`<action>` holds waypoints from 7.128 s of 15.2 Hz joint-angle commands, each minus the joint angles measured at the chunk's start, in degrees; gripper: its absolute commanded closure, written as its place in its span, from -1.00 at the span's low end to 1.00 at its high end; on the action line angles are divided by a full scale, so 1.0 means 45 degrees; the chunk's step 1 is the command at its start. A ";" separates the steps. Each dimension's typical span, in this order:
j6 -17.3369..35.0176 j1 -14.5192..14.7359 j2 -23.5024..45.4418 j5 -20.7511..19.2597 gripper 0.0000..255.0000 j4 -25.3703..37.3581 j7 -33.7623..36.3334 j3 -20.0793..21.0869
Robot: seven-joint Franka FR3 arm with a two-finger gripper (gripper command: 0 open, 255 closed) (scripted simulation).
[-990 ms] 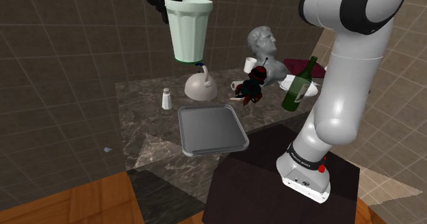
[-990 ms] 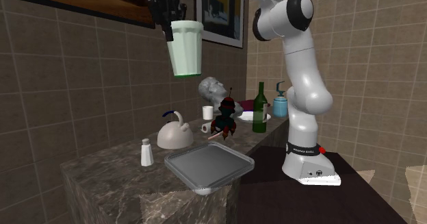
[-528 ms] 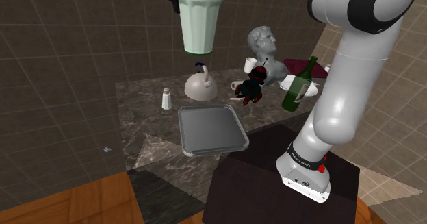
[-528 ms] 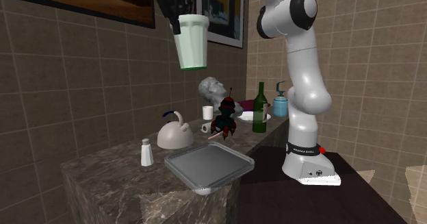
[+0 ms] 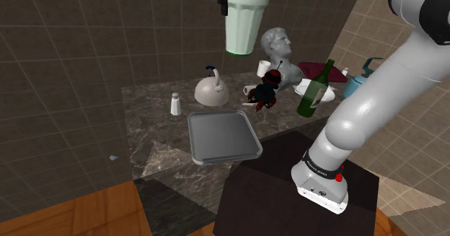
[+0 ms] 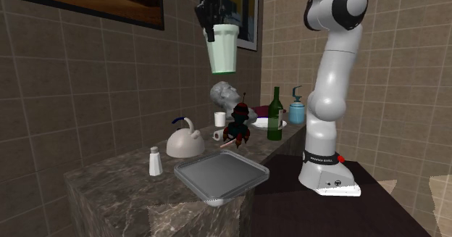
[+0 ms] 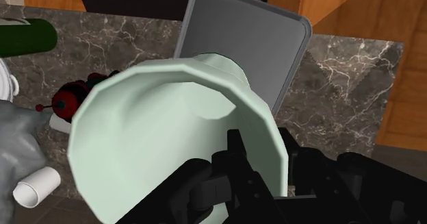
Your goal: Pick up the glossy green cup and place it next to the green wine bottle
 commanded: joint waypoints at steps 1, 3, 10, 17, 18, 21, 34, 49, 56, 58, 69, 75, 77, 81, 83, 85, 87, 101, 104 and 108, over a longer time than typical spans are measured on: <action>0.0216 -0.0214 -0.0991 0.0265 1.00 -0.1015 -0.0861 -0.0625; 0.0328 -0.0331 -0.1784 0.0348 1.00 -0.1805 -0.1619 -0.1222; 0.0546 -0.0608 -0.3971 0.0031 1.00 -0.3953 -0.4061 -0.3190; 0.0690 -0.0877 -0.5441 -0.0884 1.00 -0.5316 -0.6321 -0.5072; 0.0714 -0.0922 -0.5600 -0.1044 1.00 -0.5453 -0.6638 -0.5338; 0.0798 -0.1060 -0.5998 -0.1556 1.00 -0.5783 -0.7581 -0.6141; 0.1779 -0.1610 -0.6769 -0.3554 1.00 -0.6711 -1.0864 -0.9174; 0.3909 -0.1718 -0.7988 -0.3839 1.00 -1.0107 -1.0296 -0.9476; 0.4910 -0.1787 -0.8390 -0.4029 1.00 -1.1529 -1.0056 -0.9669; 0.5200 -0.1810 -0.8484 -0.4091 1.00 -1.1919 -0.9989 -0.9730; 0.6854 -0.1958 -0.8817 -0.4501 1.00 -1.3935 -0.9624 -1.0123; 0.7817 -0.2057 -0.8844 -0.4780 1.00 -1.4942 -0.9422 -1.0379; 0.8151 -0.2094 -0.8825 -0.4883 1.00 -1.5263 -0.9353 -1.0471; 0.8842 -0.2172 -0.8738 -0.5106 1.00 -1.5881 -0.9211 -1.0665; 0.9201 -0.2214 -0.8668 -0.5225 1.00 -1.6177 -0.9138 -1.0767; 0.9569 -0.2256 -0.8579 -0.5351 1.00 -1.6464 -0.9062 -1.0872; 0.9948 -0.2300 -0.8469 -0.5484 1.00 -1.6741 -0.8984 -1.0981; 1.2967 -0.2643 -0.7012 -0.6602 1.00 -1.8375 -0.8331 -1.1801; 1.3693 -0.2718 -0.6527 -0.6881 1.00 -1.8633 -0.8157 -1.1976; 1.3693 -0.2718 -0.6527 -0.6880 1.00 -1.8633 -0.8158 -1.1976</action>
